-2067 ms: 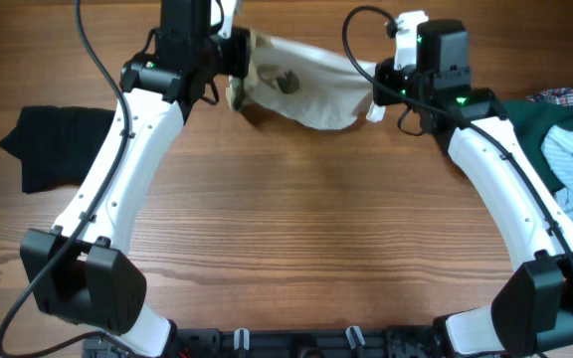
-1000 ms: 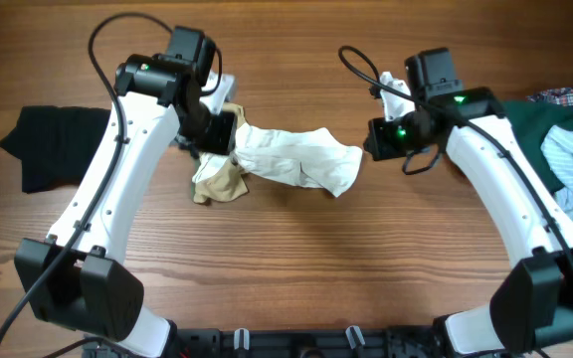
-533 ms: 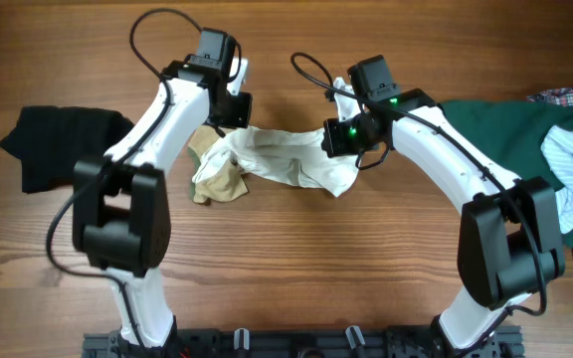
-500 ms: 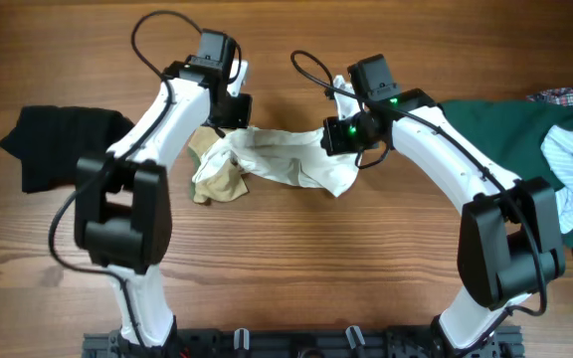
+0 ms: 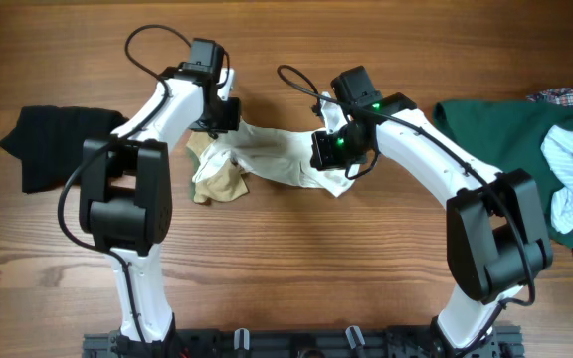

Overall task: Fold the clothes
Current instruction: 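Lower the stretched garment onto the table with both grippers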

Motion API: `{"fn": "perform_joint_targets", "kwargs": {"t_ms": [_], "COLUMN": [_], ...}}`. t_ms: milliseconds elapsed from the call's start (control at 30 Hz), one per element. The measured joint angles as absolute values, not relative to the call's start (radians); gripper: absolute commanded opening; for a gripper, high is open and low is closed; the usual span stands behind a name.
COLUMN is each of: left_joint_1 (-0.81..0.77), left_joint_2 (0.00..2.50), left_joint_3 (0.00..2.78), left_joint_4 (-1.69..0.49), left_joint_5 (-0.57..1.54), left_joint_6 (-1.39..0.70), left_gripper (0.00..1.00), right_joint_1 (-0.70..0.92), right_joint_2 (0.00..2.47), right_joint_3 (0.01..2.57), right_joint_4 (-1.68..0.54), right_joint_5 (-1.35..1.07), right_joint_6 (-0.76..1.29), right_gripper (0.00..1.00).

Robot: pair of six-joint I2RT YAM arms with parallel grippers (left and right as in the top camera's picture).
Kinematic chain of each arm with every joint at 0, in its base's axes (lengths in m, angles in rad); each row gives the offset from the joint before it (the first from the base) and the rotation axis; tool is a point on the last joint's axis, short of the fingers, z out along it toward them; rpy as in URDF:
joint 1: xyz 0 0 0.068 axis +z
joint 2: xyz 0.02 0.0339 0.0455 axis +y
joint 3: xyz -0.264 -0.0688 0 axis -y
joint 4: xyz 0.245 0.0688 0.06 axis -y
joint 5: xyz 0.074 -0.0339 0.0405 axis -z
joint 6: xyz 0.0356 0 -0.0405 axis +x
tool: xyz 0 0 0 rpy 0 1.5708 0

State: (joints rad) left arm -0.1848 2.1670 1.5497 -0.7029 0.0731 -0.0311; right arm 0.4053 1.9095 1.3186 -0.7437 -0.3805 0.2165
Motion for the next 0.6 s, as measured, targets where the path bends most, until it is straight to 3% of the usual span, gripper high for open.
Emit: {"fn": "perform_joint_targets", "kwargs": {"t_ms": [200, 600], "left_joint_1": [-0.158, -0.158], "left_joint_2": [2.167, 2.167], "left_joint_3": [1.550, 1.550], "left_joint_4": [-0.702, -0.701], "left_joint_5": [0.076, 0.088], "left_joint_6": [-0.044, -0.047], "left_gripper": [0.04, 0.04], "right_joint_1": [0.405, 0.397], "right_joint_2": [2.004, 2.035], "right_joint_3": [1.315, 1.316], "right_joint_4": [-0.636, -0.492], "right_joint_5": [-0.200, -0.235], "right_joint_6": [0.213, 0.102], "right_gripper": [0.04, 0.04]}}
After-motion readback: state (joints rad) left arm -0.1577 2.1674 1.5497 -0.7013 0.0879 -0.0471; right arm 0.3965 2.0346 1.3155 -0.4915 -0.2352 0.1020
